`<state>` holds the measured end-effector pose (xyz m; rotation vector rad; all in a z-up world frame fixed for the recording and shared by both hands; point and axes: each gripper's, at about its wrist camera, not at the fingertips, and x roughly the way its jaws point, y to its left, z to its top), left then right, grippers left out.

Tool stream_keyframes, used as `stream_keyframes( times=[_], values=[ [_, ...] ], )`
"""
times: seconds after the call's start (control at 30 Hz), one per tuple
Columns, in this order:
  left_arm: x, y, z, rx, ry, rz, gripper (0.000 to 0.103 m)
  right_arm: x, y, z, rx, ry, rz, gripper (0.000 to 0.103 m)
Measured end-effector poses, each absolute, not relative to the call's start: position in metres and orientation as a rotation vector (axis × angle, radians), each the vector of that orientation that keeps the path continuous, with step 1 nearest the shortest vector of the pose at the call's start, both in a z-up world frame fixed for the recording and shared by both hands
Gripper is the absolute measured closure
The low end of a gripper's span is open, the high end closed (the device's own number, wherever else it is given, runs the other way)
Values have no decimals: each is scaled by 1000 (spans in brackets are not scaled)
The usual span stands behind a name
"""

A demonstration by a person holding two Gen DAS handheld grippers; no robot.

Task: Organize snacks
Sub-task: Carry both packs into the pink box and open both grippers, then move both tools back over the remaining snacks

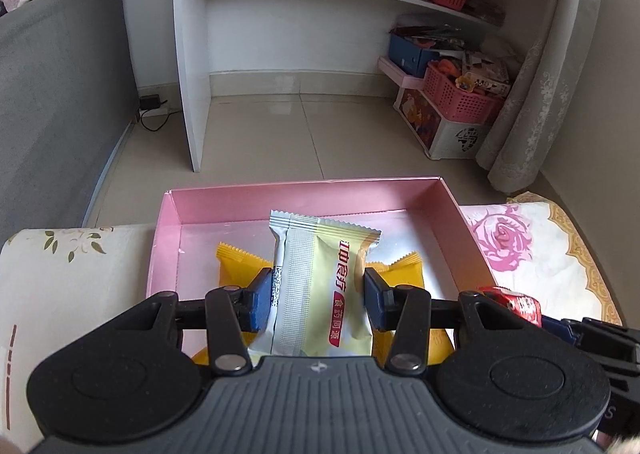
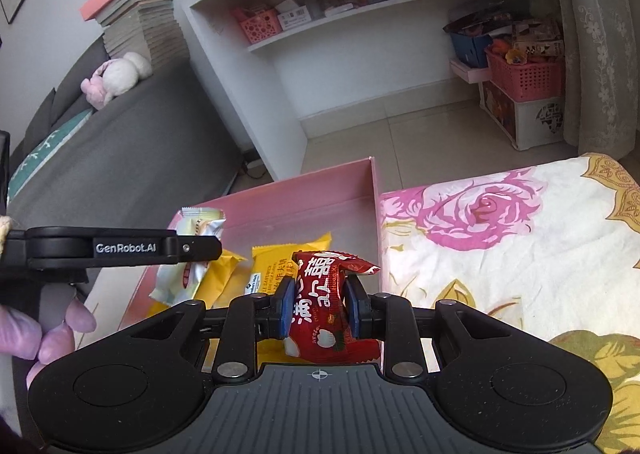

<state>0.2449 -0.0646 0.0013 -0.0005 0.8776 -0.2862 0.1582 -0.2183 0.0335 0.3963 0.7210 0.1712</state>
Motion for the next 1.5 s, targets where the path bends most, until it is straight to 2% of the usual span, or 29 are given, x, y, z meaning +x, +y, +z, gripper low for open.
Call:
stream_keyframes(
  times=[0.23, 0.4, 0.43, 0.5, 0.57, 1.17, 1.37, 1.5],
  values=[
    [258, -74, -6, 8, 867, -257, 60, 163, -223, 28, 432, 721, 171, 77],
    [258, -78, -9, 52, 839, -252, 57, 163, -224, 31, 451, 700, 168, 73],
    [257, -78, -9, 54, 833, -247, 55, 163, -226, 32, 458, 698, 166, 70],
    [257, -77, -7, 48, 826, -239, 44, 161, -227, 34, 466, 688, 164, 59],
    [256, -74, -5, 41, 823, -240, 43, 161, -228, 36, 462, 683, 162, 56],
    [218, -57, 12, 47, 836, -283, 36, 138, -218, 62, 403, 679, 156, 45],
    [198, -51, 22, 47, 830, -302, 29, 124, -214, 70, 386, 684, 145, 37],
    [182, -44, 26, 37, 831, -314, 23, 113, -210, 77, 375, 695, 141, 28]
  ],
)
